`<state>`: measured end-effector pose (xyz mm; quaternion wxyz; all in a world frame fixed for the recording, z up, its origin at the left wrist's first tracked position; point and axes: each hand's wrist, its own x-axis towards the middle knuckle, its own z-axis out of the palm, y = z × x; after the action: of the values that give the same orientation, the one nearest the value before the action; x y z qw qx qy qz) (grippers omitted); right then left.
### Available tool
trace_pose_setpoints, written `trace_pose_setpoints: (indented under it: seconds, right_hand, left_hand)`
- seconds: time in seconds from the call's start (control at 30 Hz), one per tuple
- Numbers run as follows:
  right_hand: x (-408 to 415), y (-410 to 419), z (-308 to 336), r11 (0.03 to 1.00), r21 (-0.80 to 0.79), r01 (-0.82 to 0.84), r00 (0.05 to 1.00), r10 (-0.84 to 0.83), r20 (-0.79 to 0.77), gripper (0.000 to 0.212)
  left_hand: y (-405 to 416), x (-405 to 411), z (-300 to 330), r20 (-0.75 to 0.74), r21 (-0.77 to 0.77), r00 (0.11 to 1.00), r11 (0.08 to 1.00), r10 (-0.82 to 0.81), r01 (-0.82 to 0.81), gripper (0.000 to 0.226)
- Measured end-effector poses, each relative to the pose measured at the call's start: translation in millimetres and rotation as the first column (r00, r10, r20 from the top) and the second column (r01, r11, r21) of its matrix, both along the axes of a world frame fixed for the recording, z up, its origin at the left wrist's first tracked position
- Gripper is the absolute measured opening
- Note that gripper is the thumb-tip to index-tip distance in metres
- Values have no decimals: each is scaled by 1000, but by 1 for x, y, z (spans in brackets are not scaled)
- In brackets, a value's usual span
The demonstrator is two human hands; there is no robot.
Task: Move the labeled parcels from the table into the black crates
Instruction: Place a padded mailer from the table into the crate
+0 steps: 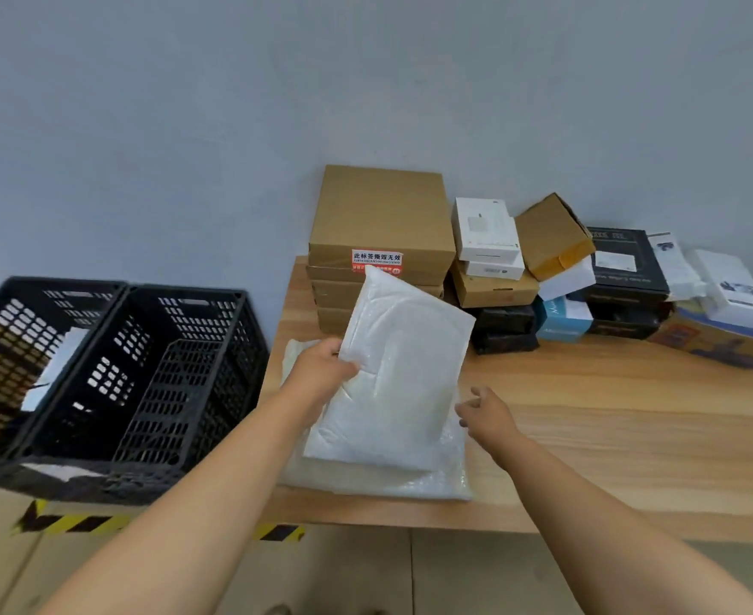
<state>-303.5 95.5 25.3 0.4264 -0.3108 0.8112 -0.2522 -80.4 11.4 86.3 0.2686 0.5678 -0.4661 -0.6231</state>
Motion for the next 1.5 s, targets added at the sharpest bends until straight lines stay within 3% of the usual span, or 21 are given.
trace_pose_setpoints:
  seconds: [0.17, 0.47, 0.73, 0.9, 1.0, 1.13, 1.37, 1.5]
  right_hand:
    - [17, -8, 33, 989, -108, 106, 968, -78, 240, 52]
    - [70, -42, 125, 945, -317, 75, 955, 23, 295, 28]
    - [100, -64, 222, 829, -554, 78, 985, 21, 171, 21]
    - [97, -66, 270, 759, -651, -10, 1000, -4, -21, 31]
    - [96, -68, 289, 739, -673, -10, 999, -17, -34, 31]
    - [99, -70, 301, 726, -684, 69, 994, 10, 111, 22]
    - [101, -67, 306, 707, -680, 195, 943, 55, 328, 23]
    - [100, -63, 307, 692, -664, 284, 863, 117, 491, 27]
  left_hand:
    - [-1, 15, 65, 27, -165, 994, 980, -109, 112, 18]
    - [-27, 69, 180, -79, -407, 990, 910, -115, 73, 21]
    - [-47, 127, 239, -216, -509, 976, 851, 22, -132, 13]
    - [-62, 156, 249, -33, -589, 997, 805, 66, -73, 6]
    - [-65, 161, 253, 98, -666, 986, 745, 131, -33, 11]
    - [-69, 161, 260, 72, -664, 990, 747, 123, -45, 12]
    - [-72, 153, 268, -176, -520, 984, 848, 12, -104, 22]
    - [-74, 154, 272, -319, -467, 947, 876, -43, -117, 36]
